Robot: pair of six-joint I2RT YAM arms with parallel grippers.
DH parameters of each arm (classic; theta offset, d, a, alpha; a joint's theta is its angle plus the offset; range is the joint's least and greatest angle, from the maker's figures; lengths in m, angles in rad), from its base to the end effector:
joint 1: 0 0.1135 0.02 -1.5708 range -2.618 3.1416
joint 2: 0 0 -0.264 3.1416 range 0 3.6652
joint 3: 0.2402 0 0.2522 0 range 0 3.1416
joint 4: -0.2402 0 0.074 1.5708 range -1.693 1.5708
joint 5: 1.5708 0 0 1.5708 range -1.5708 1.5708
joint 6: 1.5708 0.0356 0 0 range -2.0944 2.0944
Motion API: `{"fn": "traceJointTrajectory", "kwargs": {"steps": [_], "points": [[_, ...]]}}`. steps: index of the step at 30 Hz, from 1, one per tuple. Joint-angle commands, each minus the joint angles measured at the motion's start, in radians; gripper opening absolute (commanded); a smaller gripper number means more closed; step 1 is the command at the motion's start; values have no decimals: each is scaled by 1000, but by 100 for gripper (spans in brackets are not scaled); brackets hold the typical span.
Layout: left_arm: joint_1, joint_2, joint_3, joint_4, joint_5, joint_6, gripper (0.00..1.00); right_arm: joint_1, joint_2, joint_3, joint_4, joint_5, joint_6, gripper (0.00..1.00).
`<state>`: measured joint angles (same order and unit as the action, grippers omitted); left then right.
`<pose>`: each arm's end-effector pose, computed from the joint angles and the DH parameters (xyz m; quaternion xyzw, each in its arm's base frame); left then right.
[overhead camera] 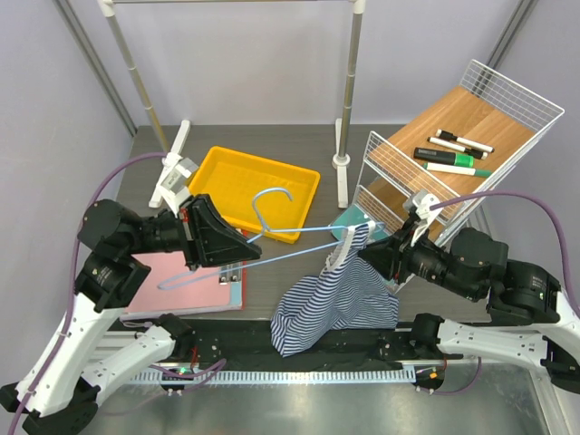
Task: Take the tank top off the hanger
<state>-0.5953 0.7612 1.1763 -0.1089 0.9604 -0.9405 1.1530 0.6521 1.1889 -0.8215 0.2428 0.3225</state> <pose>0.0820 -0.0908 0.4778 0.2771 0.5804 -0.6934 0.3250 0.0460 0.0826 0.4200 -0.2540 0.7562 0.3286 0.5056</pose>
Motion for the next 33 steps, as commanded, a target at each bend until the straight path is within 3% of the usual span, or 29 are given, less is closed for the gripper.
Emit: {"fn": "traceJointTrajectory", "kwargs": {"steps": [1, 7, 12, 15, 22, 33], "points": [[5, -25, 36, 54, -11, -20, 0, 7, -20, -32, 160, 33, 15, 22], [5, -42, 46, 31, -15, -21, 0, 5, -23, -63, 199, 55, 23, 1], [5, -46, 54, -24, -43, 6, 0, 5, -58, -89, 248, 70, 23, 1], [5, -45, 117, -238, -130, 133, 0, 5, -72, -83, 259, 108, 23, 1], [5, -54, 158, -457, -236, 250, 0, 5, -37, 17, 226, 226, 3, 1], [3, -138, 215, -650, -373, 330, 0, 5, -25, 15, 242, 211, -16, 1]]}}
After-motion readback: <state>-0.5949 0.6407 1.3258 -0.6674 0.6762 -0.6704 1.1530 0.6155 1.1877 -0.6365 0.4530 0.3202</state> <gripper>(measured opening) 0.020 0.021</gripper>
